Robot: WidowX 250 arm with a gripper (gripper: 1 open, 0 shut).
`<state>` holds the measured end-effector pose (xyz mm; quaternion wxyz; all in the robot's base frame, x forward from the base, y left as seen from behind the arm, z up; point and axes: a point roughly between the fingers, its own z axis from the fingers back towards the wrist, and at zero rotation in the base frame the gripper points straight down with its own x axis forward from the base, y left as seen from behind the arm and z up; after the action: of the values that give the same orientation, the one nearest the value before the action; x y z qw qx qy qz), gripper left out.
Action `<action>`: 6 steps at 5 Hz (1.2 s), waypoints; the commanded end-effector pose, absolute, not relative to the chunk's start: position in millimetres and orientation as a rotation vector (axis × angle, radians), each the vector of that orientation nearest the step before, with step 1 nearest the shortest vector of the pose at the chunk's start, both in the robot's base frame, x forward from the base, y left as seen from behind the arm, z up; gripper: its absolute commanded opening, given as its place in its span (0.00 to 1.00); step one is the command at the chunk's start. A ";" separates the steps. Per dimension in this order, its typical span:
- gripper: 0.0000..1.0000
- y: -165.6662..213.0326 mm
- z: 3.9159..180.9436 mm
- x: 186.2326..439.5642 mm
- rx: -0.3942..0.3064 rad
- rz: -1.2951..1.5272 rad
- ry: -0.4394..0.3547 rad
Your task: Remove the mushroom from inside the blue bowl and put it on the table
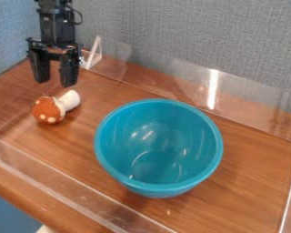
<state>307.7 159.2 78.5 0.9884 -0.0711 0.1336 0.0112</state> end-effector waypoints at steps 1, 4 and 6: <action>1.00 167.4 111.5 313.6 -0.113 0.031 0.176; 1.00 163.9 130.5 319.1 -0.108 0.033 0.113; 1.00 160.6 134.3 319.6 -0.105 0.032 0.089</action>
<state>318.5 159.0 98.2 0.9926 -0.0767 0.0931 0.0166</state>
